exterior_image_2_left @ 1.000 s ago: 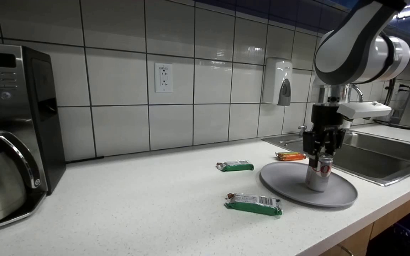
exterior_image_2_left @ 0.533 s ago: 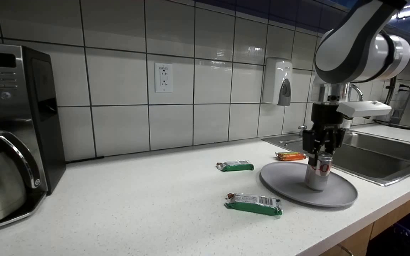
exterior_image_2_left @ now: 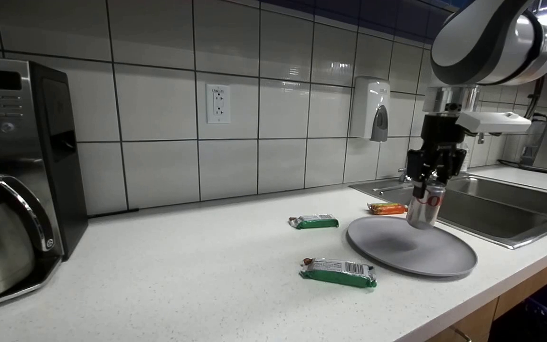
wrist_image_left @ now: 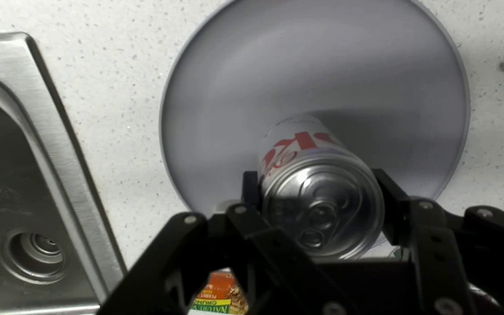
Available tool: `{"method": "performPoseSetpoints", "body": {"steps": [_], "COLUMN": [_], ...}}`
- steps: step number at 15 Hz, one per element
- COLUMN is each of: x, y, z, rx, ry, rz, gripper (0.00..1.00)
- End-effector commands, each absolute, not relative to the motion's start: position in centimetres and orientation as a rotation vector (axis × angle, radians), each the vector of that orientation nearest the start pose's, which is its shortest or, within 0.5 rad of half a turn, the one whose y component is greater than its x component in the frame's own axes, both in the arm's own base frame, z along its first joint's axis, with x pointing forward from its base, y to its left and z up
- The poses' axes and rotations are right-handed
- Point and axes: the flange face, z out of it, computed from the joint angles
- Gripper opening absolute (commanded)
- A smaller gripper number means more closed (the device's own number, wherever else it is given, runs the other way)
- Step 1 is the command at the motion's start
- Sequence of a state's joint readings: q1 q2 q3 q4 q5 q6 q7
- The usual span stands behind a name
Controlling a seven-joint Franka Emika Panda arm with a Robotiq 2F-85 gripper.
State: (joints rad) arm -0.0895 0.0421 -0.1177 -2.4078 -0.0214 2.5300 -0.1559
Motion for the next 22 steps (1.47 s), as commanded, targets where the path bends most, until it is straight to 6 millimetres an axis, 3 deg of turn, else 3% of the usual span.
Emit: {"method": "performPoseSetpoints", "body": {"steps": [1, 9, 14, 22], "x": [47.5, 45.4, 44.2, 43.6], "y": [-12.3, -17.9, -20.4, -22.1], "z": [33.1, 33.7, 32.2, 28.4], "rx": [-3.161, -3.160, -3.165, -3.172], "ry": [0.099, 0.250, 0.351, 0.447], "rz": [-0.146, -0.131, -0.100, -0.004], "gripper": [0.38, 0.38, 0.38, 0.38]}}
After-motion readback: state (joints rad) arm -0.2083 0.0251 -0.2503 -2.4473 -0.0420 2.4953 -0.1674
